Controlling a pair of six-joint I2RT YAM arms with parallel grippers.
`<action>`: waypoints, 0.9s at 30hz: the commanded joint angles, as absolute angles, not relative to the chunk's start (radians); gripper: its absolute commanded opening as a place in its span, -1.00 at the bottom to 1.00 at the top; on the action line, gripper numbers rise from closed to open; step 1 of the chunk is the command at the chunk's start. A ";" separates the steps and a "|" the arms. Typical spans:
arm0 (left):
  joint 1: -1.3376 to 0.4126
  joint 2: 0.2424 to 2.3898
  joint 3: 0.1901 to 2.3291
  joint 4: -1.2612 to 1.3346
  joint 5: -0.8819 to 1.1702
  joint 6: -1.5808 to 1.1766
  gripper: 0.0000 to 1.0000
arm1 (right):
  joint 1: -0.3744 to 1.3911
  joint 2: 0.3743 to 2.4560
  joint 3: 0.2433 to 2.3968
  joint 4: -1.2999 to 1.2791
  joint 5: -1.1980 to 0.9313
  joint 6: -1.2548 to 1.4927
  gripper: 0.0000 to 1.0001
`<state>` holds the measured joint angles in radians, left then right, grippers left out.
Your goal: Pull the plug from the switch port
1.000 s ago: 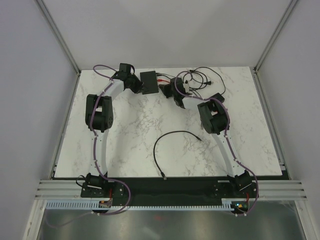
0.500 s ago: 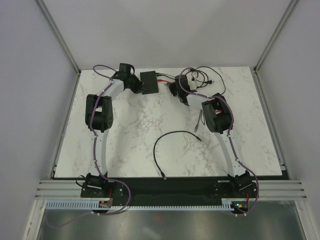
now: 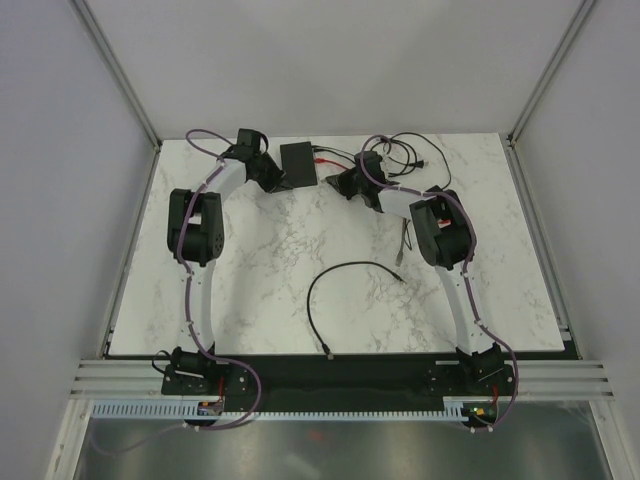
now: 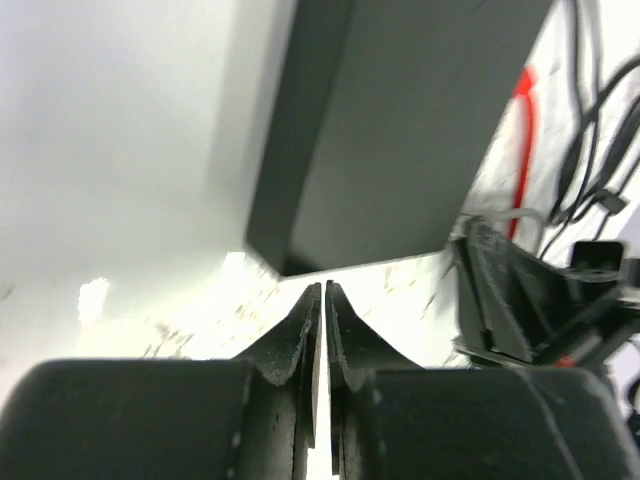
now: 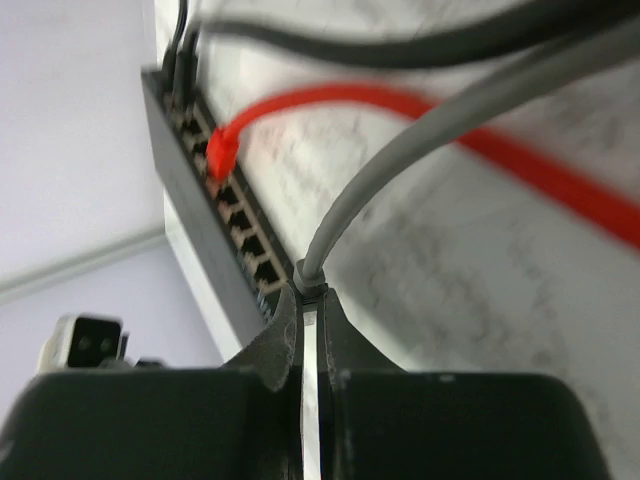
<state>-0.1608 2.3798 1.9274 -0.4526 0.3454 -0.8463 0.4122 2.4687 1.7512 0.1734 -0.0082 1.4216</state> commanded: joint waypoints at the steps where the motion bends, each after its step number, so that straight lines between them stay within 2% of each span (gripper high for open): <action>1: -0.155 2.304 1.878 -0.543 0.357 -0.762 -0.77 | 0.408 2.372 1.746 0.186 -0.196 1.368 -1.00; 7: -0.155 2.177 1.787 -0.552 0.387 -0.689 -0.74 | 0.391 2.332 1.746 0.245 -0.409 1.393 -1.00; 11: -0.155 2.050 1.634 -0.560 0.387 -0.669 -0.75 | 0.383 2.286 1.721 0.247 -0.515 1.384 -1.00; 19: -0.155 1.769 1.376 -0.586 0.383 -0.600 -0.74 | 0.374 2.214 1.672 0.446 -0.701 1.449 -1.00; 23: -0.155 1.625 1.292 -0.600 0.406 -0.594 -0.74 | 0.365 2.227 1.709 0.677 -0.779 1.552 -1.00; 27: -0.155 1.540 1.250 -0.627 0.422 -0.577 -0.73 | 0.350 2.203 1.762 0.674 -0.795 1.548 -1.00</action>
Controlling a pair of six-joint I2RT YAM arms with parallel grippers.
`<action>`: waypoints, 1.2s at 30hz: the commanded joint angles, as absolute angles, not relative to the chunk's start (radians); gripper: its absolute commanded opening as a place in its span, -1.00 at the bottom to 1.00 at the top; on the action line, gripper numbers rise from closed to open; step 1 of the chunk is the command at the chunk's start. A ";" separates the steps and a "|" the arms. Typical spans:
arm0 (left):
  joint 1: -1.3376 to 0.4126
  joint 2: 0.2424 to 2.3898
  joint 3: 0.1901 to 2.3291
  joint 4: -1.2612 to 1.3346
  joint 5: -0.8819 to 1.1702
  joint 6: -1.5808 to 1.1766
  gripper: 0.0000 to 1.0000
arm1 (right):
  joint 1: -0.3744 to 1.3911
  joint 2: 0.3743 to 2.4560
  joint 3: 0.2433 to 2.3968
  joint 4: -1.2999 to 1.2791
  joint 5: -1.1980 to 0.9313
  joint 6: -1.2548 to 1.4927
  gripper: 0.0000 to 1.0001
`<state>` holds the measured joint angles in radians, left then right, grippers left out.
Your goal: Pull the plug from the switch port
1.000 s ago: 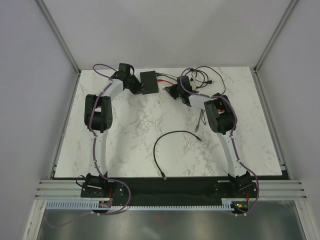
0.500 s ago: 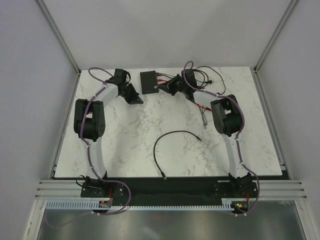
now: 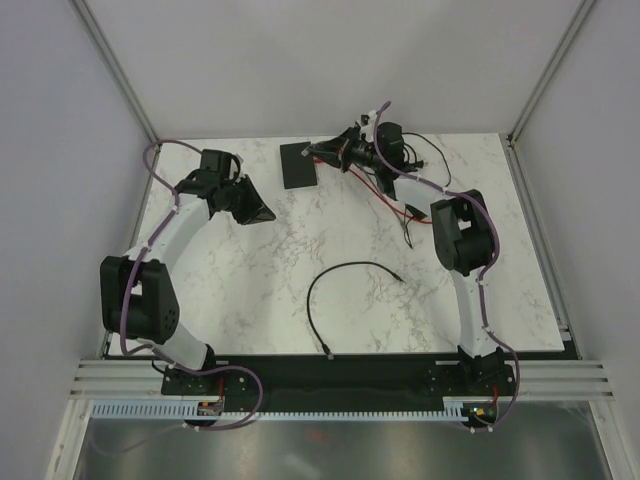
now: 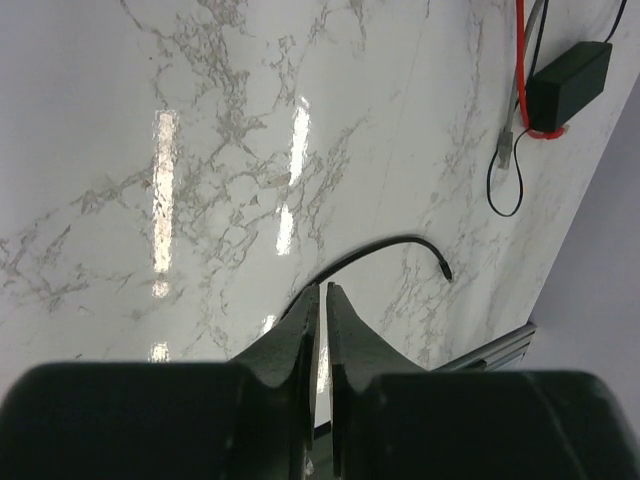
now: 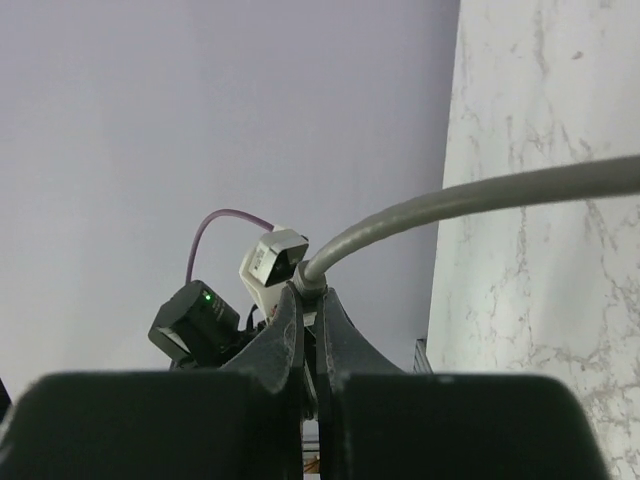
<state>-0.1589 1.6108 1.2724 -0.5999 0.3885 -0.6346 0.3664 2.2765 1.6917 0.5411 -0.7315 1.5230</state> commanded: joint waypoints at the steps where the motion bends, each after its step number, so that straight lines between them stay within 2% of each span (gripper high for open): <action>1: -0.155 1.531 1.249 -0.637 0.423 -0.574 -0.73 | 0.344 2.198 1.793 0.657 -0.802 1.517 -1.00; 5: -0.155 1.486 1.247 -0.637 0.423 -0.574 -0.73 | 0.319 2.172 1.835 0.594 -0.822 1.439 -1.00; 16: -0.155 1.477 1.252 -0.637 0.423 -0.574 -0.73 | 0.298 2.237 1.936 1.122 -0.853 1.706 -1.00; 25: -0.155 1.468 1.236 -0.637 0.423 -0.574 -0.73 | 0.304 2.159 1.908 0.954 -0.906 1.626 -1.00; 29: -0.155 1.476 1.241 -0.637 0.423 -0.574 -0.73 | 0.339 1.990 1.812 0.633 -0.931 1.406 -1.00; 30: -0.155 1.480 1.241 -0.637 0.423 -0.574 -0.73 | 0.347 1.952 1.813 0.368 -0.922 1.308 -1.00; 31: -0.155 1.483 1.243 -0.637 0.423 -0.574 -0.73 | 0.356 1.892 1.821 0.244 -0.896 1.160 -1.00; 33: -0.153 1.496 1.247 -0.637 0.423 -0.574 -0.73 | 0.376 1.847 1.830 0.020 -0.890 1.077 -1.00; 36: -0.152 1.511 1.259 -0.637 0.423 -0.574 -0.73 | 0.382 1.732 1.737 -0.105 -0.881 1.063 -1.00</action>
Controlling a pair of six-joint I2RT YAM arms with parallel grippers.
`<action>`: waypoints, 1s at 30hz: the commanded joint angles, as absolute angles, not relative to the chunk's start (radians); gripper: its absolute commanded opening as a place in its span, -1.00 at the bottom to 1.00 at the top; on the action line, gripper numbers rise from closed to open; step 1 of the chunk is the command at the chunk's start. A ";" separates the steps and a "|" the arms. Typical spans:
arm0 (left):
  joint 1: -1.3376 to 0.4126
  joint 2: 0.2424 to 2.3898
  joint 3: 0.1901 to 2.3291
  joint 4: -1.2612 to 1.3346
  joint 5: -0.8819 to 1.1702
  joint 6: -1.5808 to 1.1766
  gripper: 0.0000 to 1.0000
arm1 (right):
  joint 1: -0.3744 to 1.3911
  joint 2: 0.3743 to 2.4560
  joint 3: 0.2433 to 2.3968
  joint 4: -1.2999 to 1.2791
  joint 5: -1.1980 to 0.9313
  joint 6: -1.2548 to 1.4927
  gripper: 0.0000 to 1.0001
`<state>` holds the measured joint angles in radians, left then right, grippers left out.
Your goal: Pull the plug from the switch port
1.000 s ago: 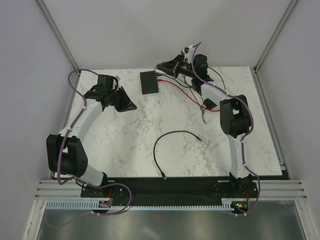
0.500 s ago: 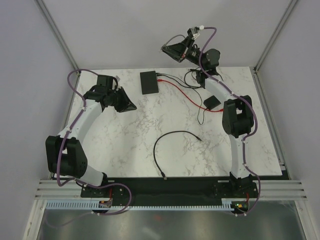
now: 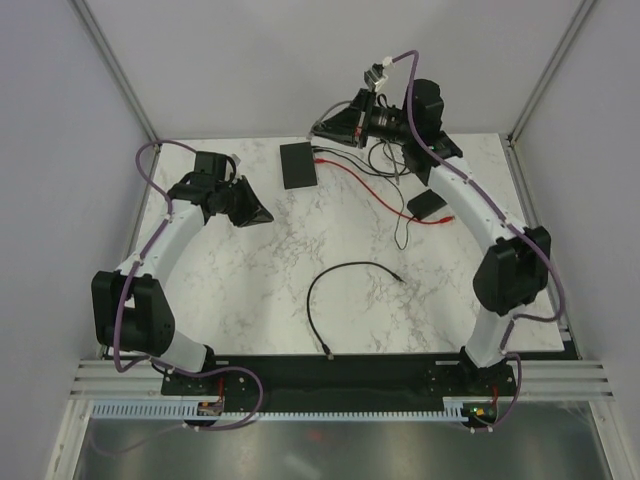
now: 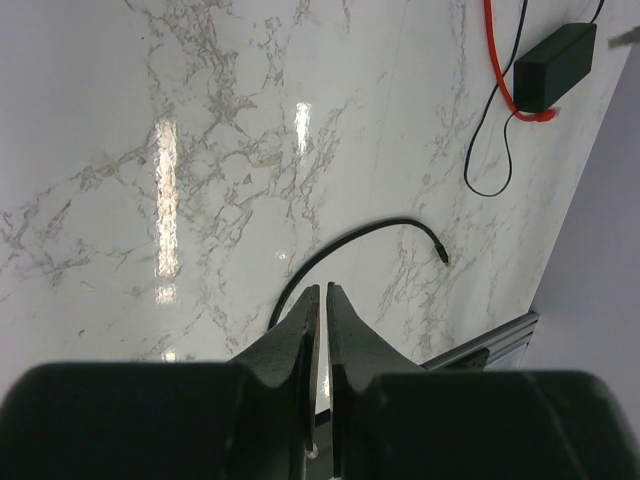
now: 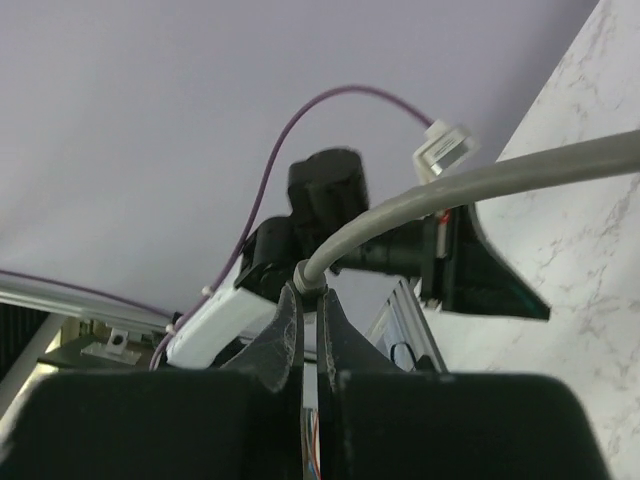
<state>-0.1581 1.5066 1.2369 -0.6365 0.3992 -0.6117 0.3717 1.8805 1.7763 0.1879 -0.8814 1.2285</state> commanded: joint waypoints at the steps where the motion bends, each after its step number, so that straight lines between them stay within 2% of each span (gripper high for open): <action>1: -0.152 1.522 1.262 -0.637 0.423 -0.574 -0.73 | 0.388 1.683 1.717 -0.148 -0.881 1.051 -1.00; 6: -0.150 1.548 1.278 -0.637 0.423 -0.574 -0.73 | 0.449 1.588 1.663 -0.585 -0.838 0.874 -1.00; 9: -0.150 1.552 1.275 -0.637 0.423 -0.574 -0.73 | 0.517 1.517 1.586 -0.649 -0.789 0.903 -1.00; 14: -0.150 1.523 1.249 -0.637 0.423 -0.574 -0.73 | 0.639 1.410 1.461 -0.660 -0.663 1.008 -1.00; 19: -0.152 1.488 1.207 -0.652 0.423 -0.574 -0.73 | 0.684 1.333 1.348 -0.675 -0.591 1.155 -1.00; 20: -0.152 1.482 1.194 -0.681 0.372 -0.543 -0.72 | 0.698 1.328 1.336 -0.675 -0.588 1.169 -1.00; 24: -0.152 1.445 1.163 -0.681 0.374 -0.548 -0.72 | 0.744 1.338 1.318 -0.663 -0.575 1.198 -1.00; 30: -0.152 1.388 1.138 -0.684 0.371 -0.555 -0.72 | 0.815 1.457 1.313 -0.545 -0.609 1.224 -1.00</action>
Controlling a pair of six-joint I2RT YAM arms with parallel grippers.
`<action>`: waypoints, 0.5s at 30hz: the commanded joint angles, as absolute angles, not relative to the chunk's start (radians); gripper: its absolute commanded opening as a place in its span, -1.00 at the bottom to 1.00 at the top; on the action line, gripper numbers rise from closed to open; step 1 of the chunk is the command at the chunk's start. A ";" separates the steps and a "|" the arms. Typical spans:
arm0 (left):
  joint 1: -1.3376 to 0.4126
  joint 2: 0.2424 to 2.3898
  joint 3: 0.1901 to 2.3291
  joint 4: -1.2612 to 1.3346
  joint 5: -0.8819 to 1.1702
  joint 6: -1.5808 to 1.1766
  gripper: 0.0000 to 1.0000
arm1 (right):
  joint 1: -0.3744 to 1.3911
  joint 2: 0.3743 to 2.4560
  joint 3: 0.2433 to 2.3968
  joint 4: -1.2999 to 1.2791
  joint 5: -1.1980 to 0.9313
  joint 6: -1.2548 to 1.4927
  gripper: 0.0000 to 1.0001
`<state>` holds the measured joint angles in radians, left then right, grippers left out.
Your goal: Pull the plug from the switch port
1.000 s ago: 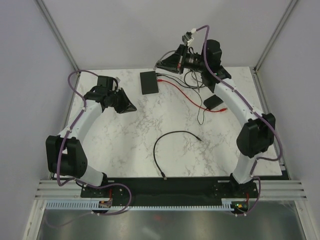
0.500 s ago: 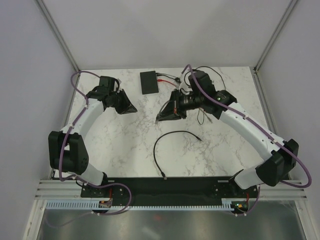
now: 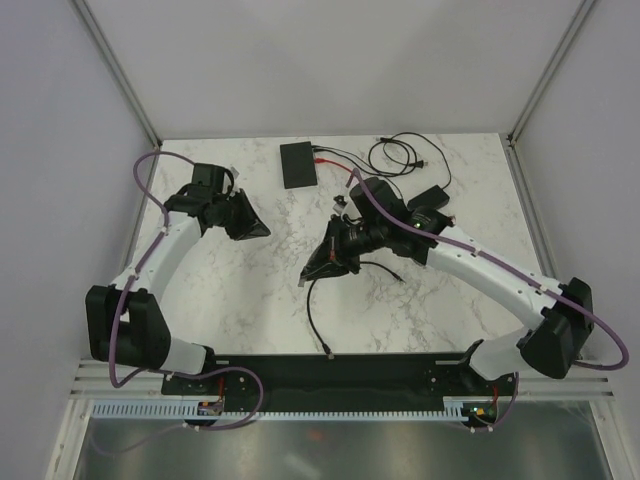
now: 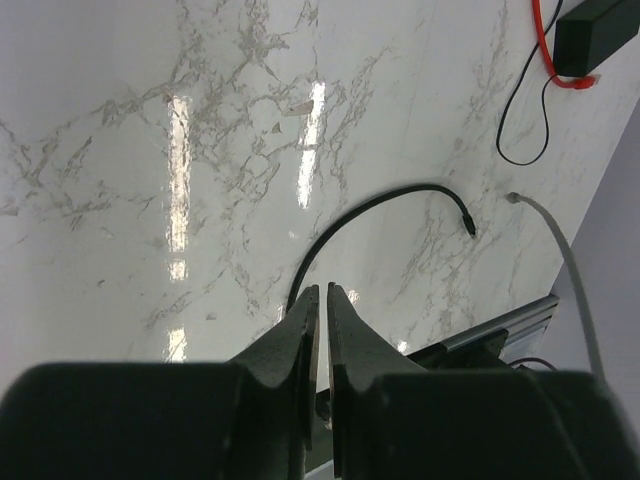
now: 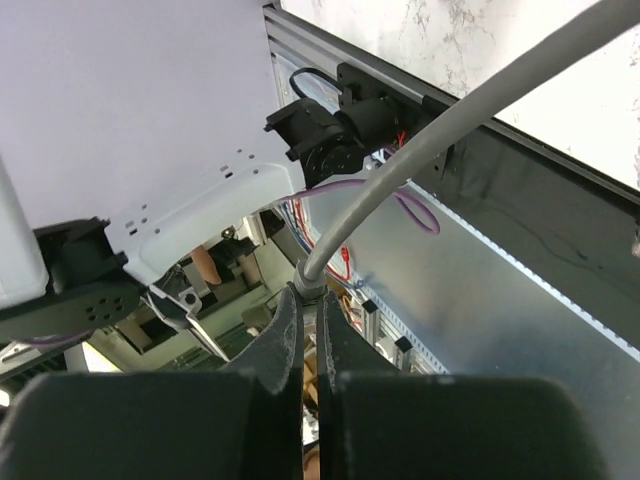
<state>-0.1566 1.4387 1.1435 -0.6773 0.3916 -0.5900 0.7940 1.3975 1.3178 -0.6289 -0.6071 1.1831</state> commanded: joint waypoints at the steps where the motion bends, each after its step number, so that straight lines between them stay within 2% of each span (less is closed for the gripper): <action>1: -0.152 1.373 1.134 -0.686 0.374 -0.555 -0.72 | 0.816 1.468 1.312 -0.529 -0.611 1.227 -1.00; 8: -0.150 1.287 1.112 -0.712 0.335 -0.534 -0.71 | 0.844 1.586 1.305 -0.486 -0.675 1.198 -1.00; 15: -0.150 1.289 1.114 -0.719 0.322 -0.517 -0.70 | 0.911 1.742 1.308 -0.465 -0.793 1.190 -1.00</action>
<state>-0.1562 1.2972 1.1156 -0.7094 0.3405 -0.5652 0.8829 1.6966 1.3045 -0.5018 -0.7101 1.1965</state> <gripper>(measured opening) 0.149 0.030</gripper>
